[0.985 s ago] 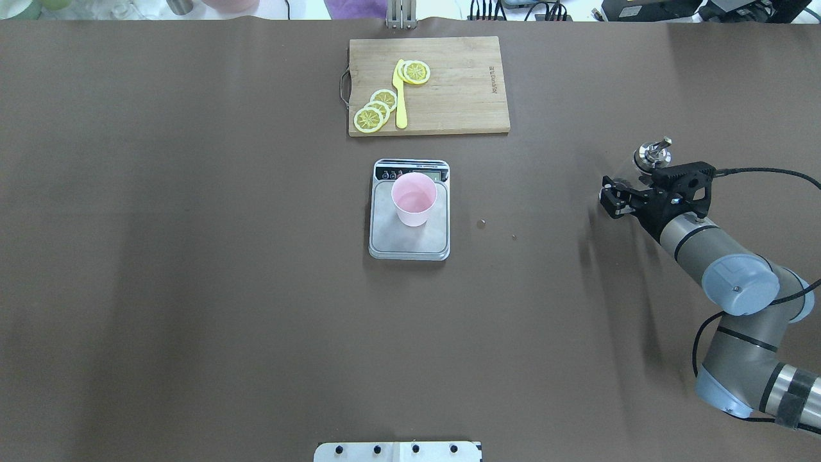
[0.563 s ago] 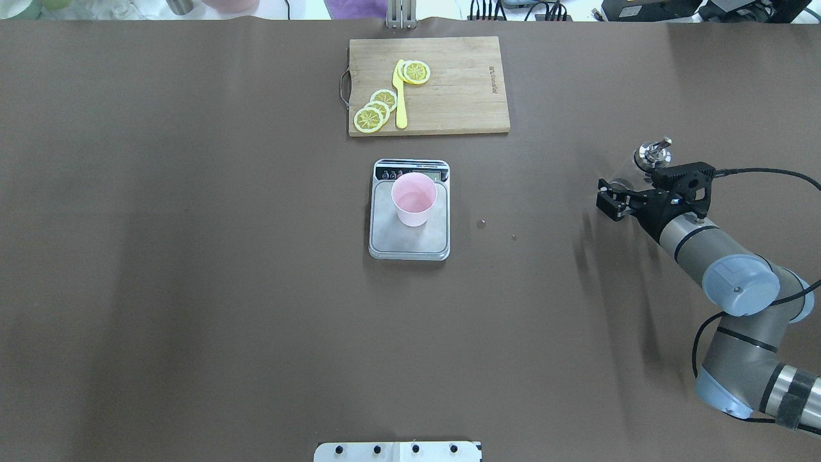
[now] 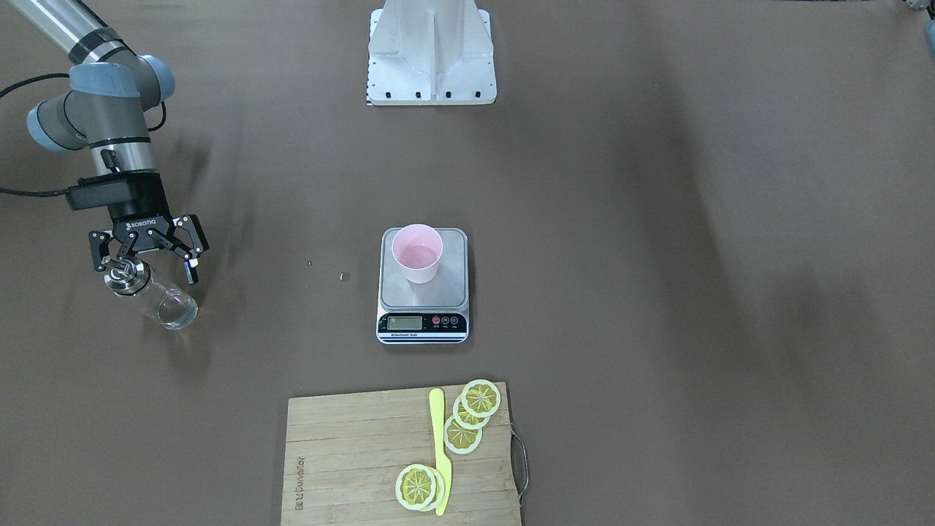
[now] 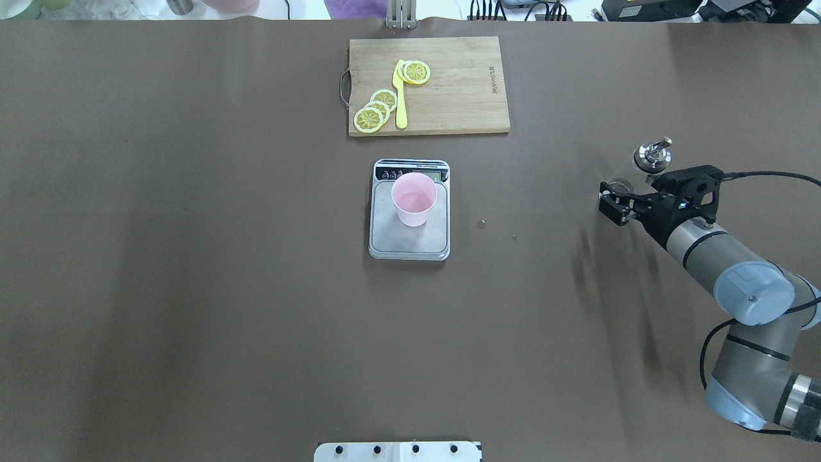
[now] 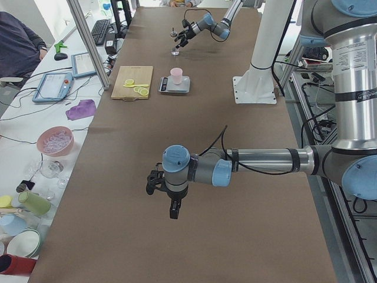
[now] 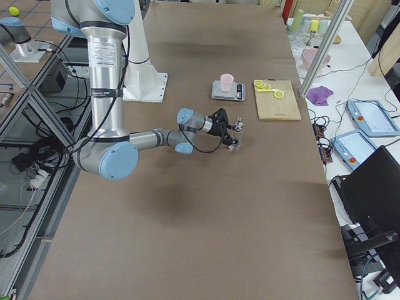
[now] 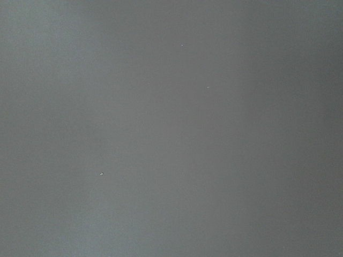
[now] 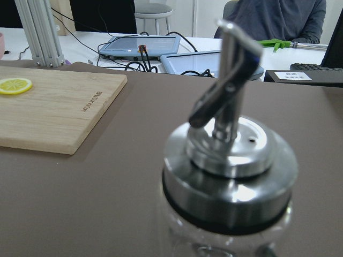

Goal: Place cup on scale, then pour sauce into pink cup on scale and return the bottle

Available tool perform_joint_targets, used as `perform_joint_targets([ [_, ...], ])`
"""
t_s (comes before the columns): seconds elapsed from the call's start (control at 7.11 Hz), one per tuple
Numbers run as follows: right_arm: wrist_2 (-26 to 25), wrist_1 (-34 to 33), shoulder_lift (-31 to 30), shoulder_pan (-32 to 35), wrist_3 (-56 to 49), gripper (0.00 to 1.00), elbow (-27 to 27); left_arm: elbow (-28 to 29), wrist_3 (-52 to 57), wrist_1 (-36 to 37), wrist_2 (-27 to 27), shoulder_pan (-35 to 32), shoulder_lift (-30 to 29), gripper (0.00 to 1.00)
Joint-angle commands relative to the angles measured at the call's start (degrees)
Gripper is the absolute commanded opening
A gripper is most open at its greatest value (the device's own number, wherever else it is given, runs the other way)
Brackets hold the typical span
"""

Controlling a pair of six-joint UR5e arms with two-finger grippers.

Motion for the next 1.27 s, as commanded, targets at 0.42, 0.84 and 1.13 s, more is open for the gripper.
perform_joint_targets([
  [0.42, -2.31, 0.02, -12.64, -5.91, 3.64, 1.0, 11.65, -0.03, -0.09, 0.01, 0.0, 0.0, -0.51, 0.98],
  [0.84, 2.07, 2.46, -16.82, -2.34, 2.68, 1.0, 11.44, -0.12, -0.09, 0.01, 0.0, 0.0, -0.69, 0.98],
  [1.13, 22.93, 6.32, -16.04, 16.76, -5.97, 1.0, 4.96, -0.21, -0.09, 0.01, 0.0, 0.0, -0.69, 0.98],
])
